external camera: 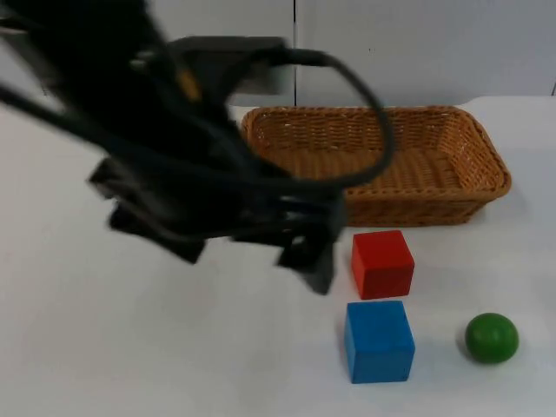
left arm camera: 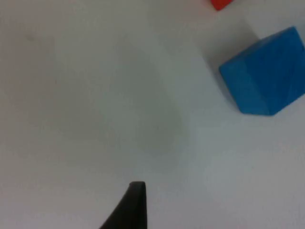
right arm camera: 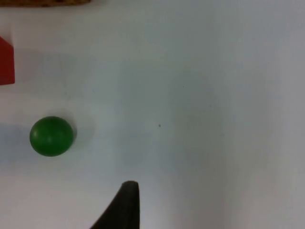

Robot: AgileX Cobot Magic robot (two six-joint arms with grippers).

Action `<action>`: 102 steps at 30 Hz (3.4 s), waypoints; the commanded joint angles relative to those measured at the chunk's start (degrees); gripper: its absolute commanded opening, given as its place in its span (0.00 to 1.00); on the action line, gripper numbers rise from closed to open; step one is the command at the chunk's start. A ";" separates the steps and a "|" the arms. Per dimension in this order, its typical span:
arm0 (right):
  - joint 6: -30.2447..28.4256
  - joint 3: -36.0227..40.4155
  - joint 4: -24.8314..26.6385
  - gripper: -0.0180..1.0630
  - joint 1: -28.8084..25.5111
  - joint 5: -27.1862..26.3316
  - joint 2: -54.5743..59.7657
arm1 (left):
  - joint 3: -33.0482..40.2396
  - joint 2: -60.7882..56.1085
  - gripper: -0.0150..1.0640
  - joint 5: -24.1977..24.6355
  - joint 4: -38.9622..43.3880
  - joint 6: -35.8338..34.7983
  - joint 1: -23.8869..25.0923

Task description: Place all geometric objects except the red cube into the basket.

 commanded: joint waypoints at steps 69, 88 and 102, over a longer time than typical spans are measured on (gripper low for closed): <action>0.18 -0.30 0.82 0.99 -0.38 -2.61 -0.06 | -24.08 30.20 0.01 2.82 6.45 -31.52 -11.42; 0.18 -0.30 0.82 0.99 -0.38 -2.61 -0.06 | -24.08 10.60 0.01 12.48 11.24 2.44 -9.43; 0.07 -0.30 0.82 0.99 -0.38 -2.88 -0.06 | -26.64 16.48 0.01 5.00 5.52 14.33 6.71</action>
